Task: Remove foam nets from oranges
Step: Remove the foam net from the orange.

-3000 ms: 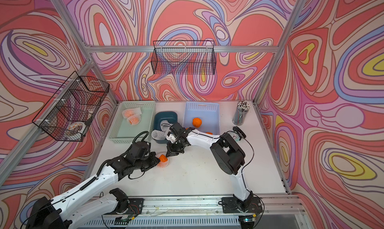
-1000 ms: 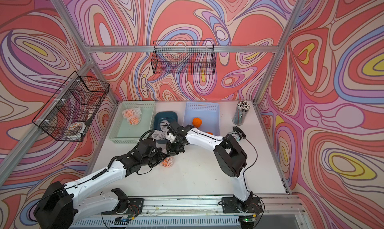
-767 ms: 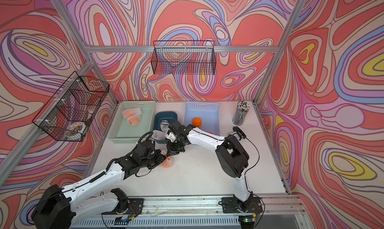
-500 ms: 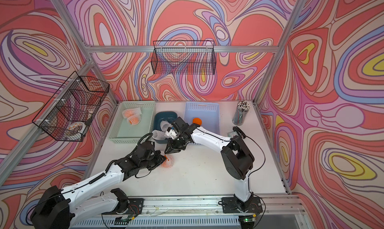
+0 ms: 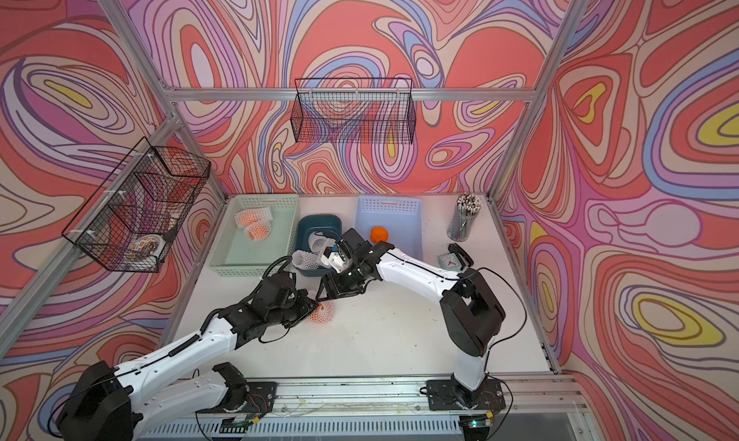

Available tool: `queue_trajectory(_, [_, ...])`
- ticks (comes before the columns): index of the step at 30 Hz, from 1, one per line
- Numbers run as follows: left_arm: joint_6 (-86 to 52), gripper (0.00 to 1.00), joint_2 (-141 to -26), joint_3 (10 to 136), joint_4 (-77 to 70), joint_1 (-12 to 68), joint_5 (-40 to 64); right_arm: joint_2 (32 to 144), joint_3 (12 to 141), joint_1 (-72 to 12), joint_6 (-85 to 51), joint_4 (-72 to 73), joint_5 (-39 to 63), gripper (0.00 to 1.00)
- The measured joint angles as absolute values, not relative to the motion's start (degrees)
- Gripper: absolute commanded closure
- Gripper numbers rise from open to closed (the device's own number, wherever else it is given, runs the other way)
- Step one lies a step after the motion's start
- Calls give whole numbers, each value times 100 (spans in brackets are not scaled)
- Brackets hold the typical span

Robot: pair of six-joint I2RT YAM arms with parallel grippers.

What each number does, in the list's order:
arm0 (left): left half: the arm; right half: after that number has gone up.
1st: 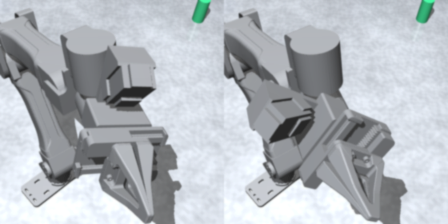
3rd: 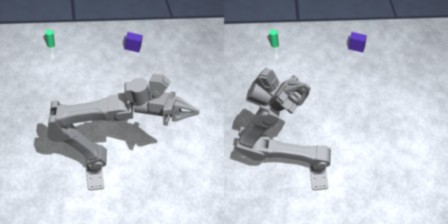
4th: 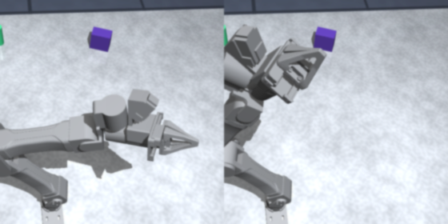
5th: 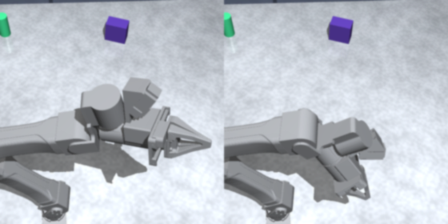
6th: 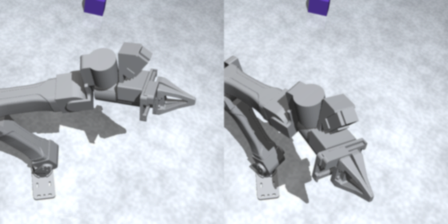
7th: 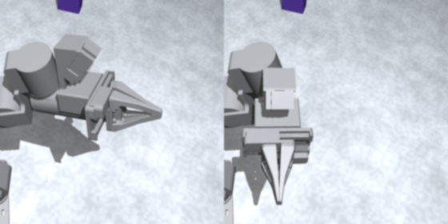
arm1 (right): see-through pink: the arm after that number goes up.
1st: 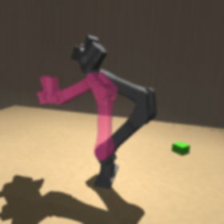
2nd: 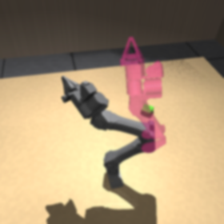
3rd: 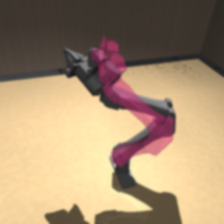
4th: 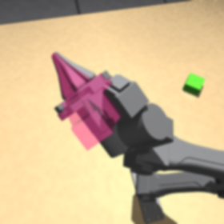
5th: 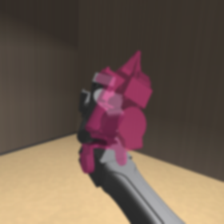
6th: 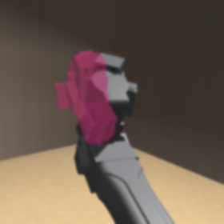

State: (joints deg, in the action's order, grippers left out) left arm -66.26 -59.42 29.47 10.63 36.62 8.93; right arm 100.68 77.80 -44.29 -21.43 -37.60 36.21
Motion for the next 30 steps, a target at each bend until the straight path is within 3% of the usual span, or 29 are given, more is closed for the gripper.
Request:
queue_trajectory(10, [-6628,100,-6034,3131,1041,3638,972,9710,7006,-4451,-1431,-3420,3332,26])
queue_trajectory(30, [-6628,100,-6326,3227,825,3638,1205,10368,7262,-4810,-1249,-3122,2783,30])
